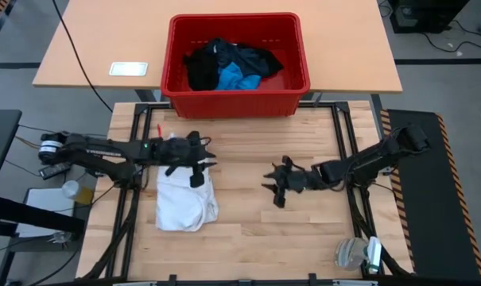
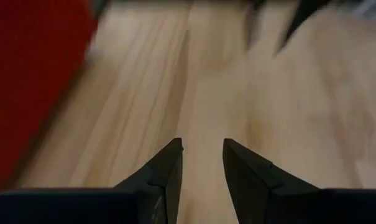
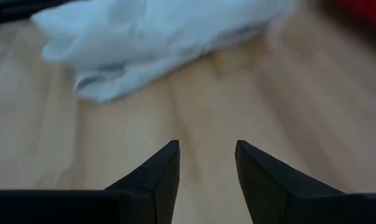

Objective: Fold laundry
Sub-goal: Fold the blue underwear

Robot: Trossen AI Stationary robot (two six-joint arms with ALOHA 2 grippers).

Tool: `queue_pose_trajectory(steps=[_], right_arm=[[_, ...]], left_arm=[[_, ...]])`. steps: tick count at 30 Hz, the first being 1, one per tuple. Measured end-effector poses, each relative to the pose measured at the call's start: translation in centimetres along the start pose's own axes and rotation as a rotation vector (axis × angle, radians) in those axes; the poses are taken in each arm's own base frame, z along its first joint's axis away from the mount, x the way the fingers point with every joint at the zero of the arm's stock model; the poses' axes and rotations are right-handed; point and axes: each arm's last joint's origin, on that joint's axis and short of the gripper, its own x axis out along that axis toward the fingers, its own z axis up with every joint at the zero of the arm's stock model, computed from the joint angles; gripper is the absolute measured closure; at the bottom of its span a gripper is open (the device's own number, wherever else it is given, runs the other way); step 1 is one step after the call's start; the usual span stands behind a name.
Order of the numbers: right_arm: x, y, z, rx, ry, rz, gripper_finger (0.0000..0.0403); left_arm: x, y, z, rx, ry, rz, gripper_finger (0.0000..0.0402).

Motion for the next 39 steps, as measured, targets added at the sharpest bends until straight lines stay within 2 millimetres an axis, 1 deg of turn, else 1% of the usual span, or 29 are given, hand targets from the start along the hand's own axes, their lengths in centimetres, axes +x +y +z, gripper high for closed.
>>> queue_pose_trajectory(steps=[2,4,6,8,11,13,15,17,21,24,26,28,32,35,37,39], right_arm=[[0.3,-0.8,2.1,-0.054,-0.052,-0.023,0.0239],[0.5,-1.9,5.0,-0.110,-0.124,-0.056,0.0239],[0.4,-3.4,8.3,-0.144,-0.195,-0.114,0.0239],[0.1,-5.4,11.2,-0.146,-0.249,-0.126,0.0239],[-0.8,-8.8,15.3,-0.117,-0.328,-0.081,0.0239],[-1.9,-11.2,17.7,-0.095,-0.380,-0.104,0.0239],[-2.8,-13.5,19.7,-0.091,-0.401,-0.149,0.0239],[-2.9,-15.9,21.2,-0.088,-0.395,-0.199,0.0239],[-1.7,-21.2,23.5,-0.065,-0.388,-0.262,0.0239],[0.3,-25.3,24.4,-0.045,-0.379,-0.270,0.0239],[1.9,-27.7,24.8,-0.033,-0.368,-0.270,0.0239],[3.1,-29.8,25.3,-0.026,-0.369,-0.262,0.0238],[5.8,-32.3,25.8,-0.028,-0.368,-0.211,0.0238],[7.9,-33.9,25.6,-0.012,-0.334,-0.205,0.0238],[8.6,-34.9,25.8,-0.012,-0.326,-0.205,0.0238],[8.8,-36.1,26.1,-0.027,-0.336,-0.223,0.0238]], left_arm=[[0.2,-0.7,-0.5,0.068,-0.137,-0.017,0.0283],[0.3,-0.8,-0.7,0.116,-0.292,0.003,0.0283],[0.2,-0.6,-1.2,0.125,-0.410,0.039,0.0283],[0.1,-0.4,-1.6,0.097,-0.493,0.052,0.0283],[0.2,-0.5,-2.8,0.062,-0.489,0.038,0.0283],[0.1,-0.6,-3.5,0.064,-0.476,0.029,0.0283],[0.1,-0.6,-3.8,0.064,-0.485,0.028,0.0283],[0.2,-0.5,-4.2,0.067,-0.461,0.036,0.0283],[0.0,-0.1,-4.8,0.076,-0.385,0.056,0.0283],[-0.3,0.5,-5.3,0.107,-0.319,0.081,0.0283],[-0.6,1.2,-5.1,0.134,-0.331,0.125,0.0283],[-0.9,2.0,-4.9,0.148,-0.344,0.170,0.0283],[-1.1,3.3,-4.8,0.148,-0.340,0.235,0.0283],[-1.0,3.5,-4.9,0.154,-0.350,0.171,0.0283],[-1.0,3.3,-4.8,0.150,-0.362,0.113,0.0283],[-1.0,3.2,-4.9,0.151,-0.360,0.093,0.0283]])
